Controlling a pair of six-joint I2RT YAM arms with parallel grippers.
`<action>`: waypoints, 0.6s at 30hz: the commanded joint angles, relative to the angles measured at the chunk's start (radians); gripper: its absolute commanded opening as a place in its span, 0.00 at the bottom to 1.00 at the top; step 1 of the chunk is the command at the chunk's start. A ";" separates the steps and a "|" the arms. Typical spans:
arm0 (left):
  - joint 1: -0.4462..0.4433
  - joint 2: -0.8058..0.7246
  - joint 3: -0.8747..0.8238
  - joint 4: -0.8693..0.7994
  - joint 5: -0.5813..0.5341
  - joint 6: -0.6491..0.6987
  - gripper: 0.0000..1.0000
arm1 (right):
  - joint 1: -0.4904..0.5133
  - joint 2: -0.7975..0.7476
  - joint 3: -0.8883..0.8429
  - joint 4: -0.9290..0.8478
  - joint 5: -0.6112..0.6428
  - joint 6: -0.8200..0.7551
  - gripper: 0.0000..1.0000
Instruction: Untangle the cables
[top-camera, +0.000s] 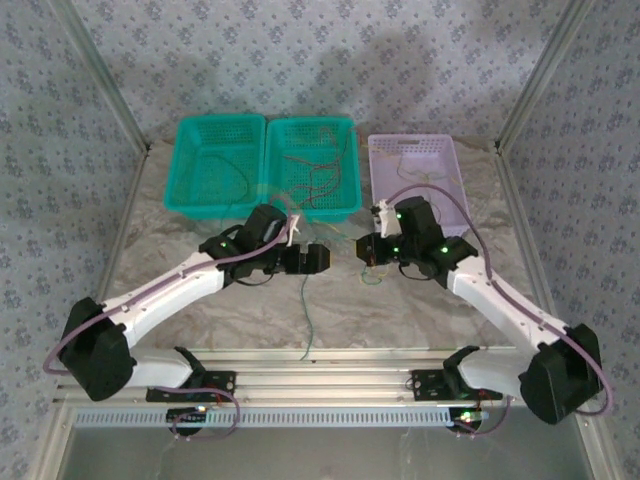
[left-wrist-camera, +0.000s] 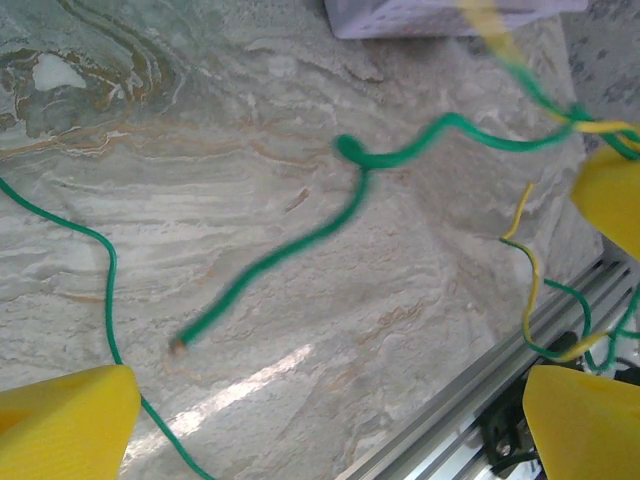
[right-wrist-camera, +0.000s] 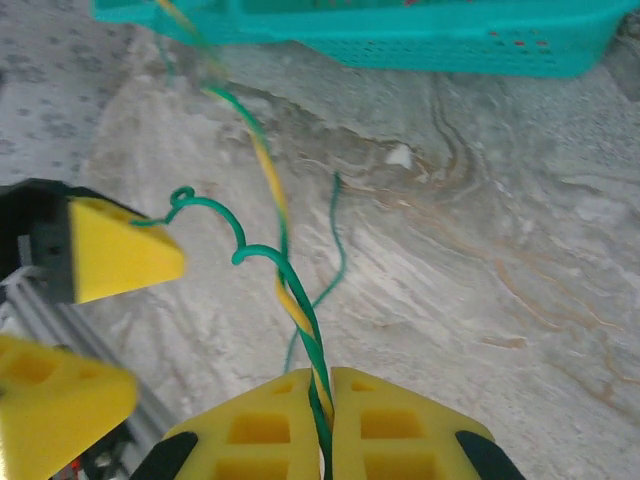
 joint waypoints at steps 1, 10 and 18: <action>-0.008 -0.069 -0.017 0.060 -0.042 -0.073 0.98 | -0.012 -0.031 0.004 -0.003 -0.115 0.021 0.00; 0.007 -0.253 -0.148 0.199 -0.189 -0.200 0.98 | -0.015 -0.031 -0.041 0.040 -0.186 0.048 0.00; 0.012 -0.311 -0.286 0.407 -0.202 -0.352 0.96 | -0.001 -0.027 -0.057 0.087 -0.204 0.079 0.00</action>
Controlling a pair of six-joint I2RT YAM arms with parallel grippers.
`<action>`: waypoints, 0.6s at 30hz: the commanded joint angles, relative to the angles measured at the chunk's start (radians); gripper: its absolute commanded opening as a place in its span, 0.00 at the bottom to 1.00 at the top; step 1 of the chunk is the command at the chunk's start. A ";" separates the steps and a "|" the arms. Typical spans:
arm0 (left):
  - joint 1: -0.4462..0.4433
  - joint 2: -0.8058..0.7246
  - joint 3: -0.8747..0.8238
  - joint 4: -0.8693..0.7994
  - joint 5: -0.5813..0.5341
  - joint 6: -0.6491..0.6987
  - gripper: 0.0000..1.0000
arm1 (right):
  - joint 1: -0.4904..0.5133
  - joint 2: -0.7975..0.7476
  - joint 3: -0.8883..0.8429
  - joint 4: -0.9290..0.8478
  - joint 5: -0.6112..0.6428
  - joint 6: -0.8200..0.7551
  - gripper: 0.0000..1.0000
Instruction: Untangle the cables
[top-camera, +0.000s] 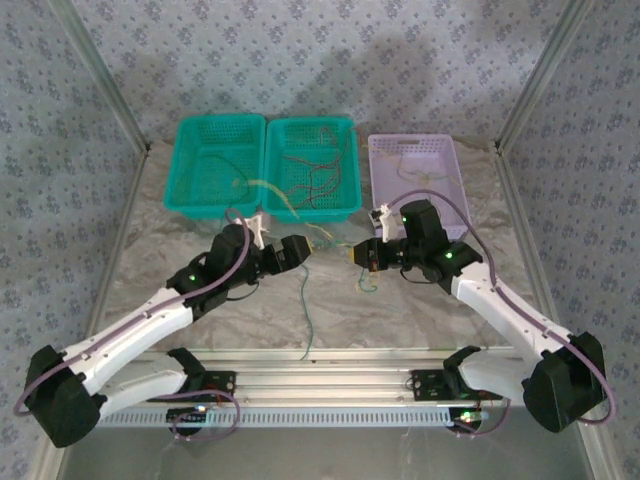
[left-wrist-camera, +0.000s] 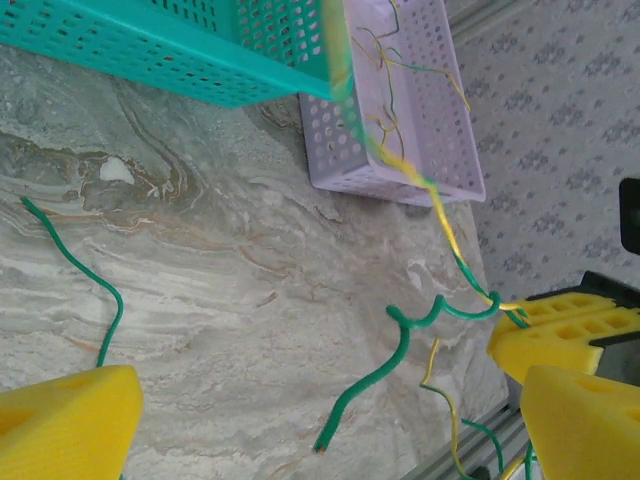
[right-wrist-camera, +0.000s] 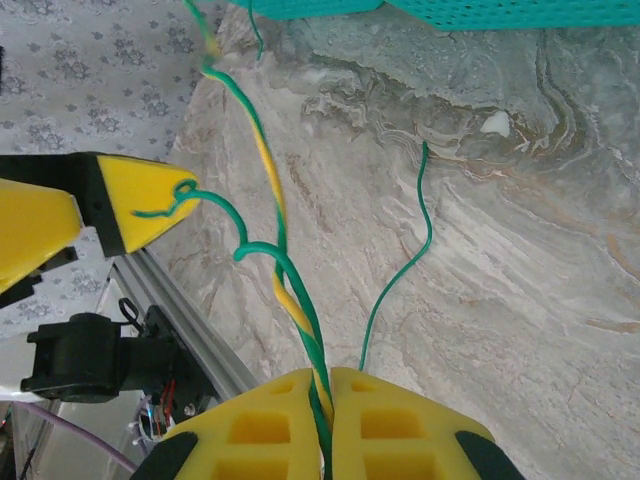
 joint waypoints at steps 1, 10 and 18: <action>0.009 -0.010 -0.042 0.171 -0.006 -0.101 0.95 | 0.007 -0.001 -0.011 0.049 -0.042 0.031 0.00; 0.010 0.044 -0.053 0.291 0.015 -0.156 0.63 | 0.034 0.013 -0.025 0.094 -0.054 0.059 0.00; 0.012 0.039 -0.055 0.321 0.028 -0.174 0.27 | 0.047 0.025 -0.045 0.134 -0.054 0.087 0.00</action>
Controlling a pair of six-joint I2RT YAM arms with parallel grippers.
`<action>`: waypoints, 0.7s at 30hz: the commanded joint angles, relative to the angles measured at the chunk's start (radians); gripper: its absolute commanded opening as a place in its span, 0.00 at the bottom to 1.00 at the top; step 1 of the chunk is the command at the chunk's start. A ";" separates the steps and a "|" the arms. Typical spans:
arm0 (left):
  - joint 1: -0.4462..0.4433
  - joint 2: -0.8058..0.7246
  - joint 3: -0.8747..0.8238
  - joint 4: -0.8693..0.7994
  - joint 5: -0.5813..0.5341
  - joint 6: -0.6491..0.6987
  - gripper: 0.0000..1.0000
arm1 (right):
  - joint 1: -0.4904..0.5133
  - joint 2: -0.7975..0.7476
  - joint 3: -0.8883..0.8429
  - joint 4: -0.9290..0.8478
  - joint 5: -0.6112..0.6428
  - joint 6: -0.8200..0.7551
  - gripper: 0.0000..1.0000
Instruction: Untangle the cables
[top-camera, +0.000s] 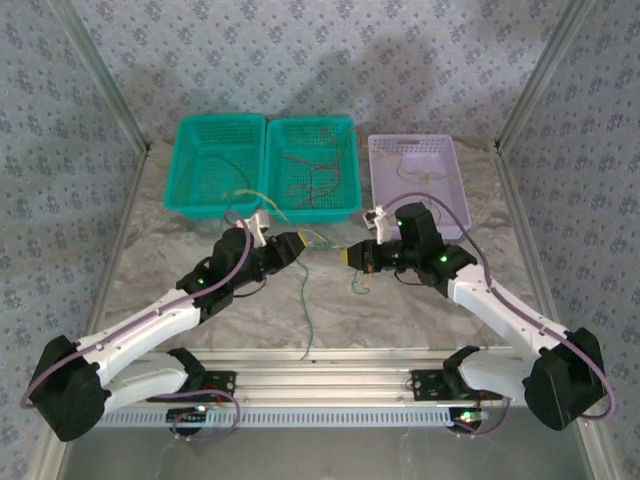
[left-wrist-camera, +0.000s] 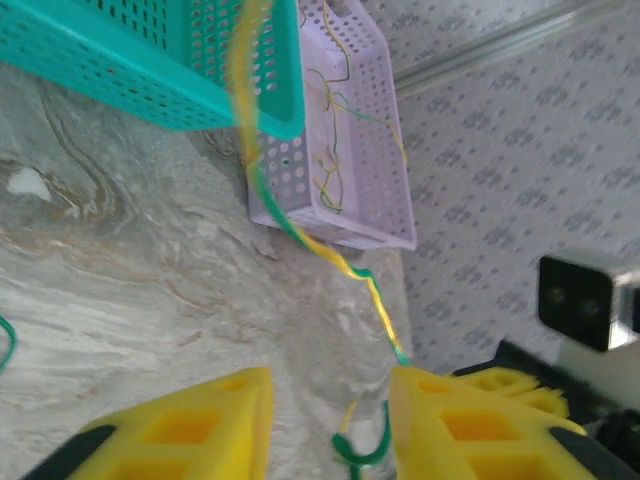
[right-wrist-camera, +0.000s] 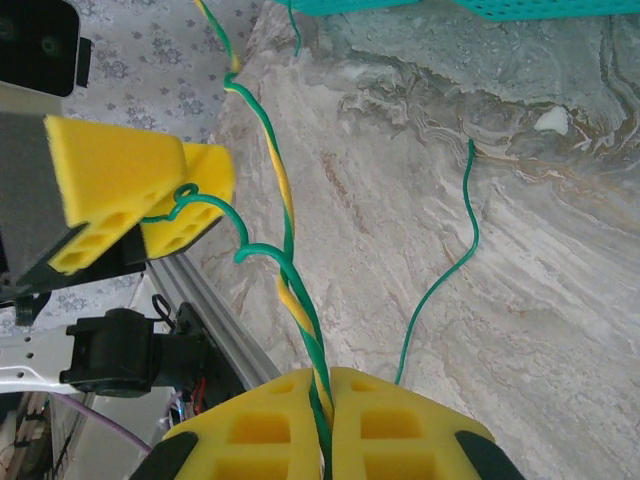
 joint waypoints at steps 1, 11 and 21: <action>0.006 -0.010 0.014 0.057 0.012 -0.015 0.23 | 0.011 0.017 -0.013 0.041 -0.025 0.025 0.00; 0.008 -0.042 0.015 0.042 0.012 -0.007 0.00 | 0.026 0.038 -0.018 0.059 -0.009 0.036 0.00; 0.032 -0.101 0.049 -0.104 0.067 0.099 0.00 | -0.048 -0.050 -0.002 -0.121 0.089 -0.043 0.65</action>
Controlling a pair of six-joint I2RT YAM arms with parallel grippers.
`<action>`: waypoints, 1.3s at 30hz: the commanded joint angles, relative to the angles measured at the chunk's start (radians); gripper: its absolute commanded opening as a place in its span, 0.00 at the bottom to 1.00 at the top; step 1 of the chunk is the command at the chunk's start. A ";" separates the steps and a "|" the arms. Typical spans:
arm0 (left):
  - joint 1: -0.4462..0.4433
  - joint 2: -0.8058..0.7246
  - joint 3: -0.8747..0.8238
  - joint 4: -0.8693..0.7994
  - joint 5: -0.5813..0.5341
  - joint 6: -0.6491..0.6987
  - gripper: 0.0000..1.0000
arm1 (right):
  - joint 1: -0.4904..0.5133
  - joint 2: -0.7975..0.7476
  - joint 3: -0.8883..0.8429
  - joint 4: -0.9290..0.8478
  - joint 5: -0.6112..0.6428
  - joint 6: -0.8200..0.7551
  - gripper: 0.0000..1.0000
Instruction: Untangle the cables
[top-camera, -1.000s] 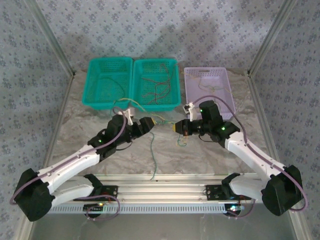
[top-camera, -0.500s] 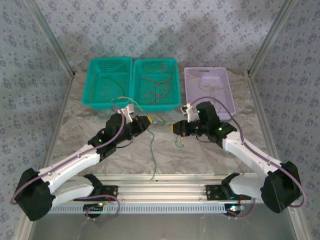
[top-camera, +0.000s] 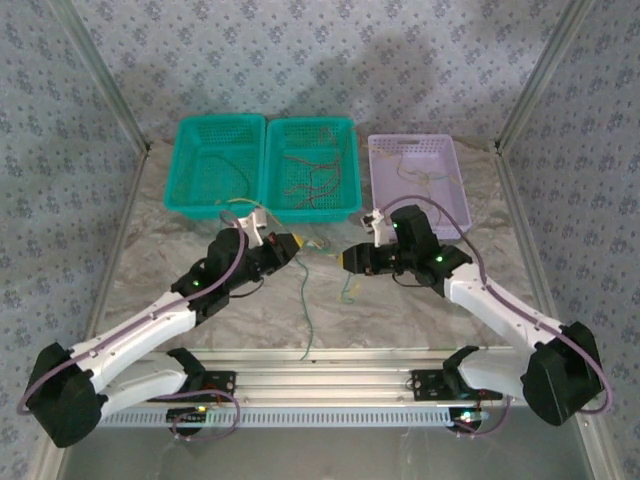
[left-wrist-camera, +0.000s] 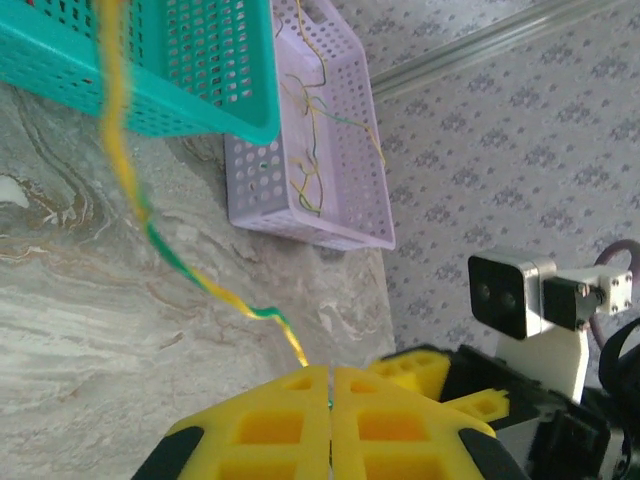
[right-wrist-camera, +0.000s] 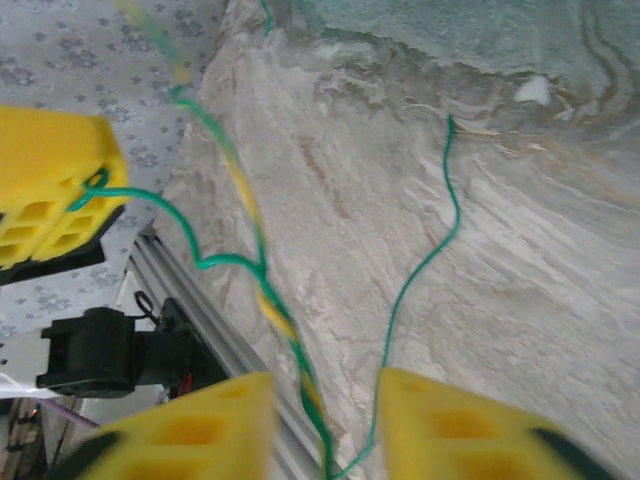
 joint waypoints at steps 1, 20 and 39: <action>0.029 -0.063 0.060 -0.115 0.054 0.093 0.00 | -0.066 -0.077 0.002 -0.087 0.045 -0.042 0.70; 0.046 0.020 0.308 -0.396 0.450 0.454 0.00 | 0.001 0.087 0.070 0.277 -0.054 -0.010 0.80; 0.057 0.044 0.302 -0.424 0.432 0.472 0.00 | 0.082 0.011 -0.016 0.434 -0.185 -0.019 0.76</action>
